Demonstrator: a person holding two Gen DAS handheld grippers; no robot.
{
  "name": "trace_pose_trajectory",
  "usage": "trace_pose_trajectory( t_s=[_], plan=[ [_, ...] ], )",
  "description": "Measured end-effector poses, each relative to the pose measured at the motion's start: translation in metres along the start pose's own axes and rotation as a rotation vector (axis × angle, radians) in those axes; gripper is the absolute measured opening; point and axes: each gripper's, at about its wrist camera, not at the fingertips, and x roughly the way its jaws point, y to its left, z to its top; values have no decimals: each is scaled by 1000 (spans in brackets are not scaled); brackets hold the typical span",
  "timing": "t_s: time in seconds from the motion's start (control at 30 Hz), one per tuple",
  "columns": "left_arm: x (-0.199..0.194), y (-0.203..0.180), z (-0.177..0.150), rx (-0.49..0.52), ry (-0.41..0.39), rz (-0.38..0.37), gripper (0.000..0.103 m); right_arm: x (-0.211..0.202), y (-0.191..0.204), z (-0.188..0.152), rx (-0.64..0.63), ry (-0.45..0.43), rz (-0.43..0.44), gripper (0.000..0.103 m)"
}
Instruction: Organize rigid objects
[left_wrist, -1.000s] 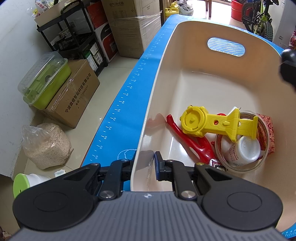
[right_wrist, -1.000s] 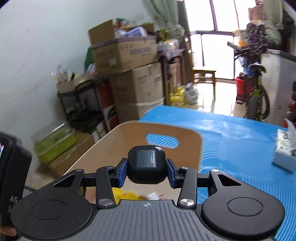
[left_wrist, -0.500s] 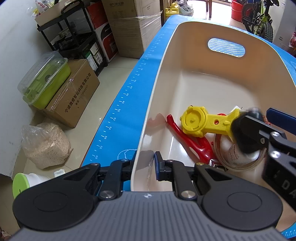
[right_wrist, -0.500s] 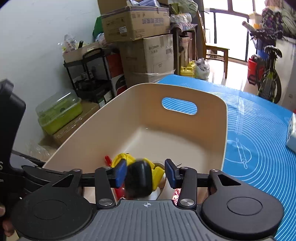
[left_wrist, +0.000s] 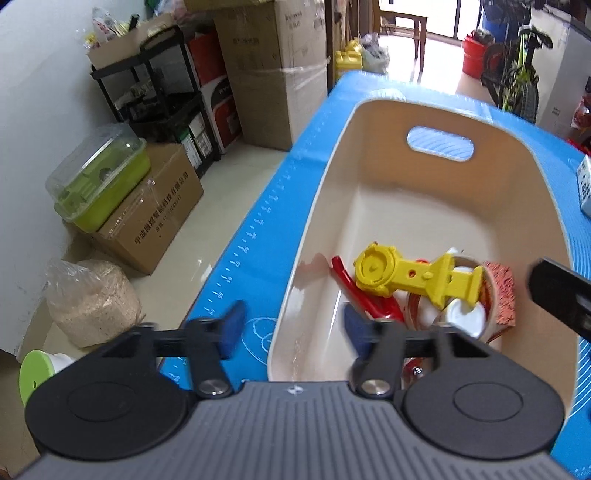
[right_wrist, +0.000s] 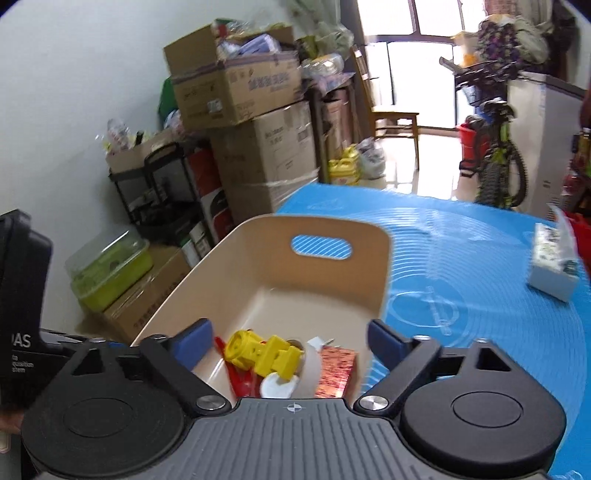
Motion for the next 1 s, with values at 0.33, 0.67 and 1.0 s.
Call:
trace_pose_trajectory(
  t_s=[0.33,0.67,1.0],
  plan=[
    [-60,-7,-22,20,-103,-10,80,-58,-33,-15,87,11,-92,98],
    [-113,-21,-57,22,-153,-36,81,-124,-33,-41,38,-4,-175,100],
    [-147,-32,-90,48,-183,-63,87,-173,-46,-78,66,2,-215,100]
  ],
)
